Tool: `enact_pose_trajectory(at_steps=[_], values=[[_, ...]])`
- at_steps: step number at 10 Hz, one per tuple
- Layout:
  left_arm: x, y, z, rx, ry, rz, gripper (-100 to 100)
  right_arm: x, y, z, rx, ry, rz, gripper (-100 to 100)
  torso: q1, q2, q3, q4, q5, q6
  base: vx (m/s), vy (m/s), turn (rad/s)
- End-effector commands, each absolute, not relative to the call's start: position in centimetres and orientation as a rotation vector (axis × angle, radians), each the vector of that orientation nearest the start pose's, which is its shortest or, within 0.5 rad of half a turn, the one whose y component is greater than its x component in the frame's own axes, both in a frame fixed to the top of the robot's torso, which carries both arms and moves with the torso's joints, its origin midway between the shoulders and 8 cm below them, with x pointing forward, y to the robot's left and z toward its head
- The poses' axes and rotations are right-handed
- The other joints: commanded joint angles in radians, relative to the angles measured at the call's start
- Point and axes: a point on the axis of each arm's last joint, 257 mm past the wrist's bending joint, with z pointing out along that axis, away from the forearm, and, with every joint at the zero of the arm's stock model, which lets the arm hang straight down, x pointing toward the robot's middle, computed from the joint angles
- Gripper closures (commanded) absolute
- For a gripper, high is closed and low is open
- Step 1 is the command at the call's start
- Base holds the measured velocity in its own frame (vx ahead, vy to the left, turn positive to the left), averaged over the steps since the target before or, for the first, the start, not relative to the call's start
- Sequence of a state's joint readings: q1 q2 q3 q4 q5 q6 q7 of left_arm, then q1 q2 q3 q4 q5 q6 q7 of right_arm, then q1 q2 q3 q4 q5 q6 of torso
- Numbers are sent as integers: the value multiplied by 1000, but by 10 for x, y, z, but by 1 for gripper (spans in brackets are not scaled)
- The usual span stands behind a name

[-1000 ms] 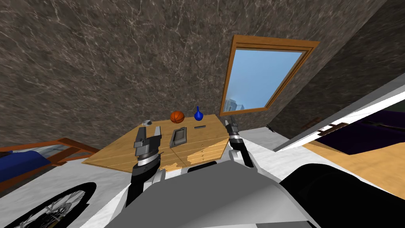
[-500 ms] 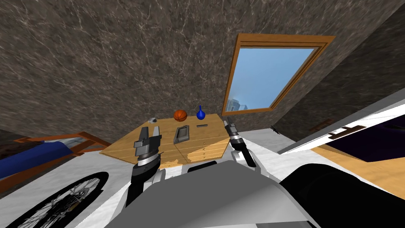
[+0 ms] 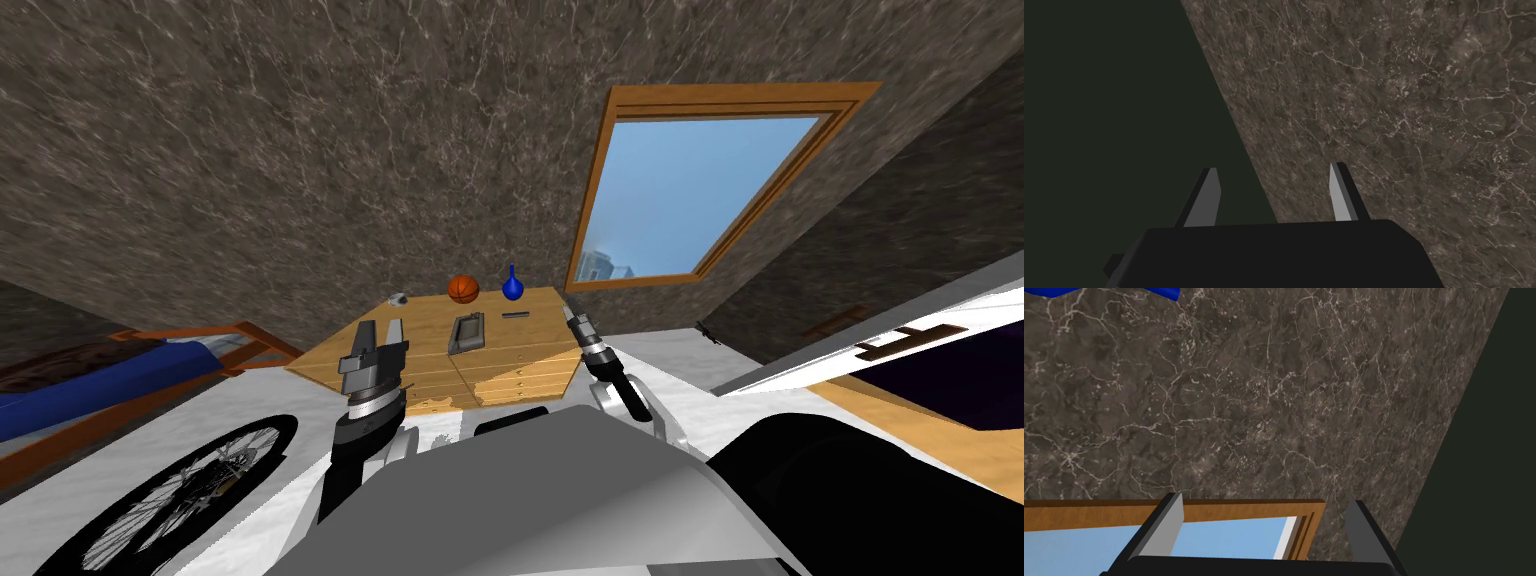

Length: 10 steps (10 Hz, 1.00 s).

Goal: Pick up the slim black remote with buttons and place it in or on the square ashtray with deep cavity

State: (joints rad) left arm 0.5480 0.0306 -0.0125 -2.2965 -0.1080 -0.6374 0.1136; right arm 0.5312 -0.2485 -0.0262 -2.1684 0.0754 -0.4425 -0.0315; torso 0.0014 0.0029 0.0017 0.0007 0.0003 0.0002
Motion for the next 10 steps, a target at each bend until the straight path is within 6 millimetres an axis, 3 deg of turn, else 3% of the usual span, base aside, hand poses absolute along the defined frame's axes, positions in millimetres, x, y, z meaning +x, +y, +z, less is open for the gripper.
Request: enact_pose_trajectory(at_steps=[1,10], values=[[317,255,39,-518,611,-1372,0,370,-271,-58,533,1039,1157,-100,0,0,0,0,0,0,-52,35,132],[317,255,39,-518,611,-1372,0,370,-251,-95,264,1278,1055,-100,1,0,0,0,0,0,-45,35,111]])
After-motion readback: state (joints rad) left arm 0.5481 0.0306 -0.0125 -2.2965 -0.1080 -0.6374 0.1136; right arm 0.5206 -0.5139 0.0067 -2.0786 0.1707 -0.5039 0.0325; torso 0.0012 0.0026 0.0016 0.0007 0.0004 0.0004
